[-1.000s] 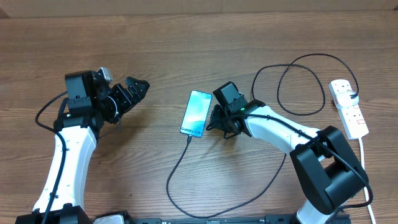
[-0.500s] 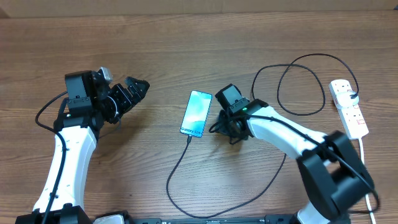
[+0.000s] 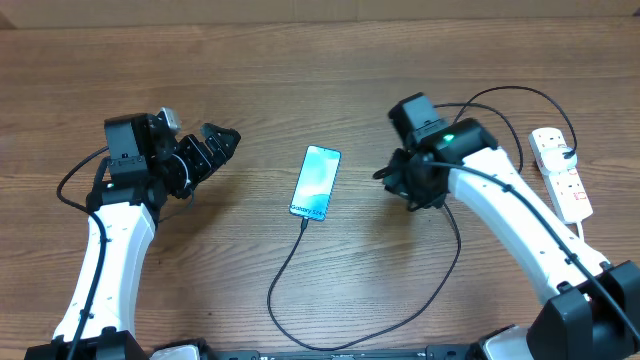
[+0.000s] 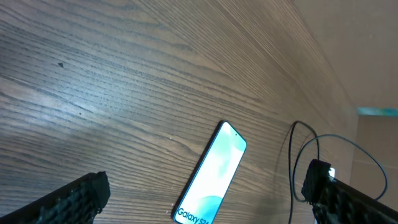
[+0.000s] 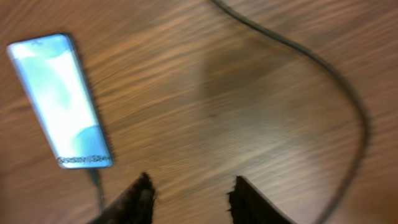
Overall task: Plug charger to phone and switch on socket
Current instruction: 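Move the right gripper over the white power strip's switch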
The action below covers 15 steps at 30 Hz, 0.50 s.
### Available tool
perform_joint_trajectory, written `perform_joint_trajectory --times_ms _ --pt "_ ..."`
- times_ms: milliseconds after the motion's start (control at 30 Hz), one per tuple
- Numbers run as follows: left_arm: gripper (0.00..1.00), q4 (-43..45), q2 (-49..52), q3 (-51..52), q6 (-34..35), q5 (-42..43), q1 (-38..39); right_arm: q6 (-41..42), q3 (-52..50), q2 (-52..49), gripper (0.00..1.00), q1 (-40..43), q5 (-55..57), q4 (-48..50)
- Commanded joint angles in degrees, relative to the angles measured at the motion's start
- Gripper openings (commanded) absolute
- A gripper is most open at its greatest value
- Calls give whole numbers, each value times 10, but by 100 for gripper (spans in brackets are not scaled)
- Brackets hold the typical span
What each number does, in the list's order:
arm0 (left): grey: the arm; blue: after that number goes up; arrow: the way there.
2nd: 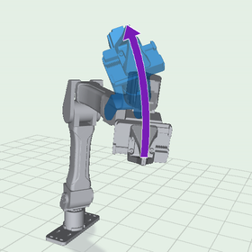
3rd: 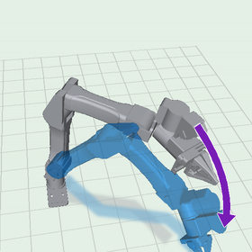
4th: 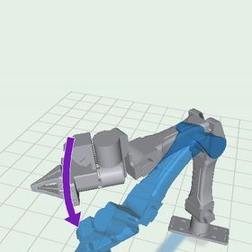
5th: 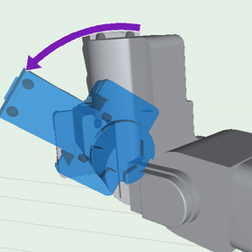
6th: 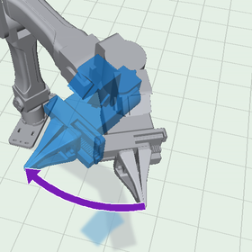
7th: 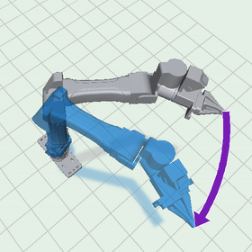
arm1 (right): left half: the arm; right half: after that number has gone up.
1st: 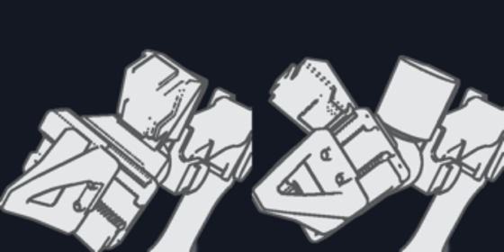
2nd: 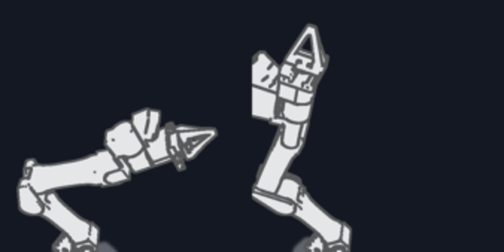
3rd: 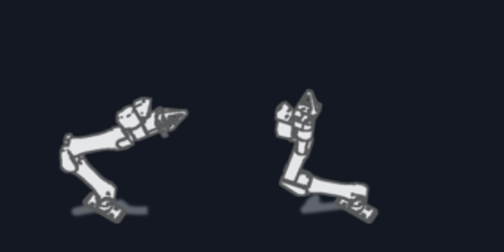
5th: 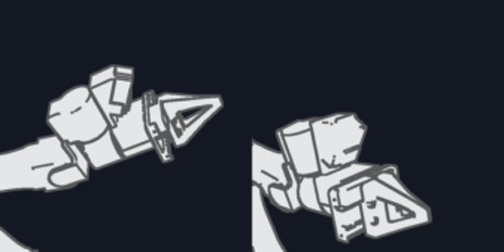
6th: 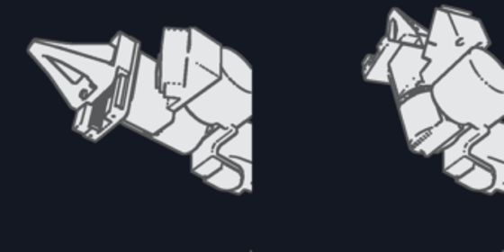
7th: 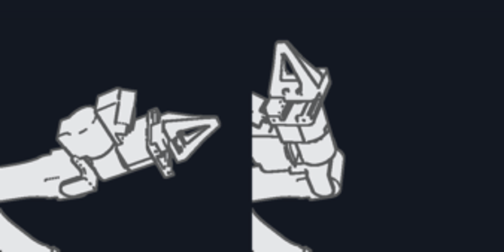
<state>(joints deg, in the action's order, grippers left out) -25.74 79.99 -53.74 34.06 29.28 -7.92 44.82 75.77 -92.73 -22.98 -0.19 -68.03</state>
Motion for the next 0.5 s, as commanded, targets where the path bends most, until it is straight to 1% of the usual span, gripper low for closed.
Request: perform_joint_trajectory --times_ms 0,33,67,100,267,367,467 --pt "99 0 -6 -4 -13 -3 -3 -3 12 8 47 36 22 -24" --pt "100 0 -6 -4 -13 -4 -3 -3 12 8 60 49 28 -35" --pt "100 0 -6 -4 -13 -4 -3 -3 12 8 96 62 34 -44" --pt "100 0 -6 -4 -13 -4 -3 -3 12 8 100 73 41 -51" --pt "100 0 -6 -4 -13 -4 -3 -3 12 8 100 144 94 -87" --pt "100 0 -6 -4 -13 -4 -3 -3 12 8 100 186 124 -90" --pt "100 0 -6 -4 -13 -4 -3 -3 12 8 100 240 128 -85"
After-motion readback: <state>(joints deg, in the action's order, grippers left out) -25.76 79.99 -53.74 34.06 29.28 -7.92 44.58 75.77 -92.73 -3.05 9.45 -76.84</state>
